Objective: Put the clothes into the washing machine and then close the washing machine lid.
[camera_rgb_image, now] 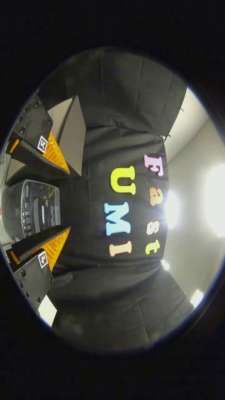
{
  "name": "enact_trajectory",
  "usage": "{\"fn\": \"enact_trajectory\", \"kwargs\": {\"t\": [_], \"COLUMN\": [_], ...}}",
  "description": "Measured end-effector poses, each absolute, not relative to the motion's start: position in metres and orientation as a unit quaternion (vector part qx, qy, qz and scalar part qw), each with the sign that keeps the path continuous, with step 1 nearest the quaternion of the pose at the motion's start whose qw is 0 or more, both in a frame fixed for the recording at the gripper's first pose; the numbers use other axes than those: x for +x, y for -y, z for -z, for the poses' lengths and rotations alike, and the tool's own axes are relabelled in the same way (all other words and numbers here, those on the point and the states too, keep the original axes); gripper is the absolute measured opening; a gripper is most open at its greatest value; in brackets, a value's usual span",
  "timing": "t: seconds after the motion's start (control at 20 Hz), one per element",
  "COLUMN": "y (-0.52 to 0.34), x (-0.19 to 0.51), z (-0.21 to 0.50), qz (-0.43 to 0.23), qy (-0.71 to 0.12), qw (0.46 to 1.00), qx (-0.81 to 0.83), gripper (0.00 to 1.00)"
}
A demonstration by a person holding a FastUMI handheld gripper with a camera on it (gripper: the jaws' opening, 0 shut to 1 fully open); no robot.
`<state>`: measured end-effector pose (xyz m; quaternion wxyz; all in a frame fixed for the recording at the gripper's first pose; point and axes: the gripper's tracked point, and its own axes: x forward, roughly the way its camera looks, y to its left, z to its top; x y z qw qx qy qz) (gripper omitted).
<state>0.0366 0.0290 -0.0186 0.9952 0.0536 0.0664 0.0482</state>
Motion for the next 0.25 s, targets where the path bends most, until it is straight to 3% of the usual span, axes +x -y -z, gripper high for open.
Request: {"fn": "enact_trajectory", "kwargs": {"t": [0.25], "y": [-0.0356], "x": [0.0379], "z": [0.0186], "qz": [-0.049], "qy": [-0.067], "qw": [0.995], "qx": [0.061], "gripper": [0.97]}}
